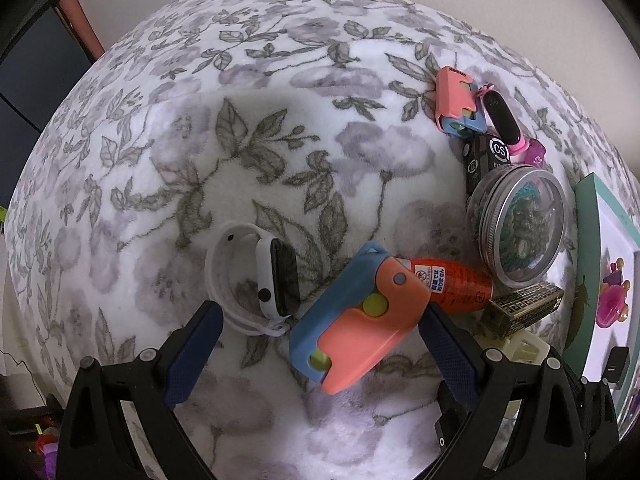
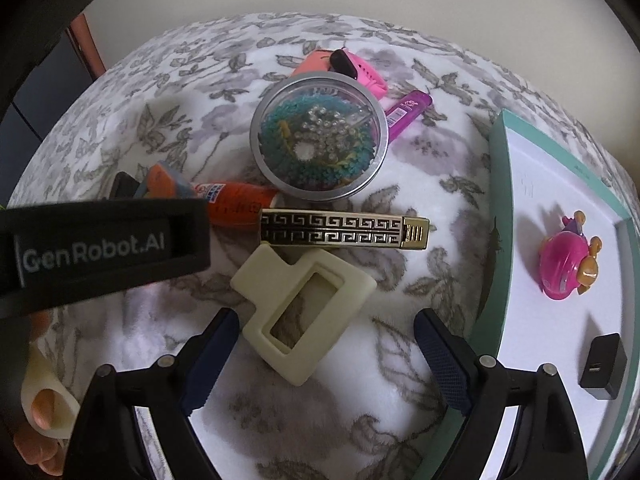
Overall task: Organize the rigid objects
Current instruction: 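Grasp the orange-and-blue plastic case with the left tool while the right tool grasps the cream hair clip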
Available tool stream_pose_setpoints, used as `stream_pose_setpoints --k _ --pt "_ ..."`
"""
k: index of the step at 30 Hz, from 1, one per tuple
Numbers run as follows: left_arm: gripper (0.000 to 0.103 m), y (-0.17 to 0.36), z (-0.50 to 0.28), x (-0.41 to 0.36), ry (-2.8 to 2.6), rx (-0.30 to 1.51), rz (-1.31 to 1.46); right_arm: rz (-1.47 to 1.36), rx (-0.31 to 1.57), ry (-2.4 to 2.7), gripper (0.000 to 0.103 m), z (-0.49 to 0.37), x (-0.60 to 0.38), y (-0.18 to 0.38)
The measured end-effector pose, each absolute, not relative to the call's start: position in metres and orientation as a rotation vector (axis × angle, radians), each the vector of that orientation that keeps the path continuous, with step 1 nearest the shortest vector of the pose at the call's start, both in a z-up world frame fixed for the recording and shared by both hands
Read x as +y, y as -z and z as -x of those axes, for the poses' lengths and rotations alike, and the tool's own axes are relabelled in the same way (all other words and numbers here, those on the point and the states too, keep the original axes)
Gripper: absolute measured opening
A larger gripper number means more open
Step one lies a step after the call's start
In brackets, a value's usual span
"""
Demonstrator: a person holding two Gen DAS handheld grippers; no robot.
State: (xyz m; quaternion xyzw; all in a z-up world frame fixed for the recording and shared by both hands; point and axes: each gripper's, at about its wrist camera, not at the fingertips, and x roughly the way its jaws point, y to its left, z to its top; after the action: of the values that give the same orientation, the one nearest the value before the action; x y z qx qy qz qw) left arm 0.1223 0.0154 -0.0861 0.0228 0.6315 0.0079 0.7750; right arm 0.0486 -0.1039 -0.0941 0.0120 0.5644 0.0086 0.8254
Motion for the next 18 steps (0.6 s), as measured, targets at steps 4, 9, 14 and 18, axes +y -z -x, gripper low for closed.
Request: stream_pose_setpoints --k 4,9,14,18 --pt "0.096 0.085 -0.122 0.018 -0.021 1.366 -0.057 -0.029 1.197 -0.015 0.091 -0.051 -0.104 0.095" --pt "0.085 0.08 -0.12 0.017 -0.029 1.352 -0.08 -0.037 1.182 0.001 0.08 -0.054 -0.107 0.092" --pt "0.069 0.078 -0.121 0.018 -0.041 1.344 -0.117 -0.064 1.168 0.031 0.061 -0.058 -0.116 0.087" --pt "0.051 0.073 -0.12 0.02 -0.071 1.328 -0.139 -0.095 1.166 0.033 0.059 -0.059 -0.124 0.086"
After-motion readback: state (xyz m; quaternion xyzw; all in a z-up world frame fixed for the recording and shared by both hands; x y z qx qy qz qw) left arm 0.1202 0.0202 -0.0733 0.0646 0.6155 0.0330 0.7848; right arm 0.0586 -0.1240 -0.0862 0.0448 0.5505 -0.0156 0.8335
